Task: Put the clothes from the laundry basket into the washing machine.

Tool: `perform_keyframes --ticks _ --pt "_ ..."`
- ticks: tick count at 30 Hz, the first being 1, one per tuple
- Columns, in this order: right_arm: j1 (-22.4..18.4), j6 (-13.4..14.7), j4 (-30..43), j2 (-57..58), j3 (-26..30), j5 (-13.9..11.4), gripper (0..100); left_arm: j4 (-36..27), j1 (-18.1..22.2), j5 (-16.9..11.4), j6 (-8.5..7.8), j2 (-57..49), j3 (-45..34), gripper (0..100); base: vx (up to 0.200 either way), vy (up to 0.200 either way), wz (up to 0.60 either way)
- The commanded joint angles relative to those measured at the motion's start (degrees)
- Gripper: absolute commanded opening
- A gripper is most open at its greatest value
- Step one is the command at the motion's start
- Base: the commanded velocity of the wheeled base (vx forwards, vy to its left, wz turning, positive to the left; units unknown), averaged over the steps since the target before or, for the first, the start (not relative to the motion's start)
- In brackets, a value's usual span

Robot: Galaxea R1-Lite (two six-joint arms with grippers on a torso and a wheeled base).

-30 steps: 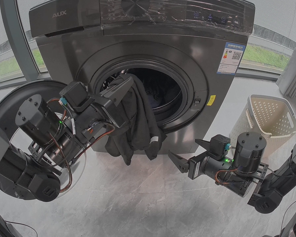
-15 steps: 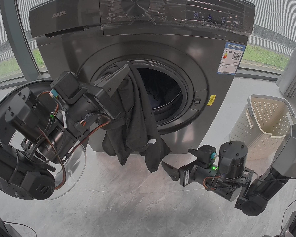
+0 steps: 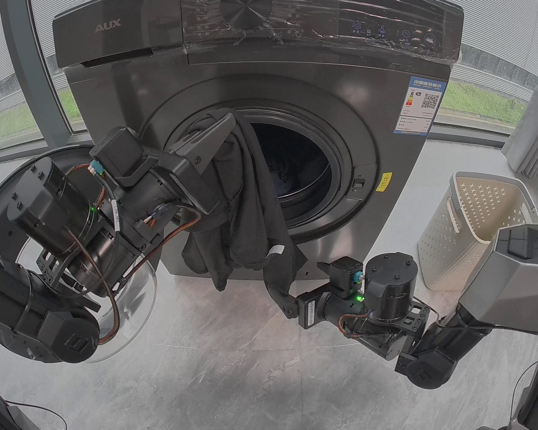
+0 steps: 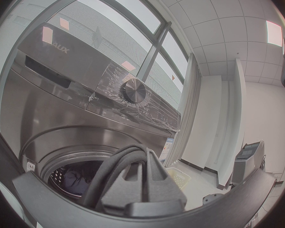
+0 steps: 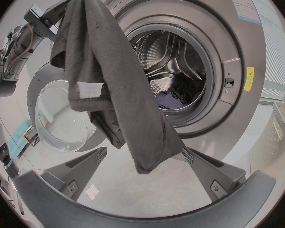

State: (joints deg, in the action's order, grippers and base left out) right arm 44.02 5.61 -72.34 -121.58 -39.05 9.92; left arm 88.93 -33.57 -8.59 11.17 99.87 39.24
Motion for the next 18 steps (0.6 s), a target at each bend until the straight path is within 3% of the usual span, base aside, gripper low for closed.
perform_keyframes --ticks 1,11,12,18 --pt "0.01 0.02 0.0 -3.76 -3.67 0.18 100 0.01 -0.09 -0.02 0.0 0.15 -0.04 0 0.0 0.0 0.0" --pt "-1.04 0.19 0.0 -7.45 -10.61 0.45 100 0.01 0.0 -0.02 0.0 -0.02 -0.13 0 0.0 0.0 0.0" --pt "-1.04 0.19 0.0 -7.45 -10.52 0.45 0 0.01 0.09 -0.02 0.0 0.07 -0.13 0 0.0 0.0 0.0" --pt "-1.22 0.11 -0.35 -1.21 -6.13 0.36 0 0.01 1.67 -0.55 0.0 1.03 -0.92 0 0.0 0.0 0.0"
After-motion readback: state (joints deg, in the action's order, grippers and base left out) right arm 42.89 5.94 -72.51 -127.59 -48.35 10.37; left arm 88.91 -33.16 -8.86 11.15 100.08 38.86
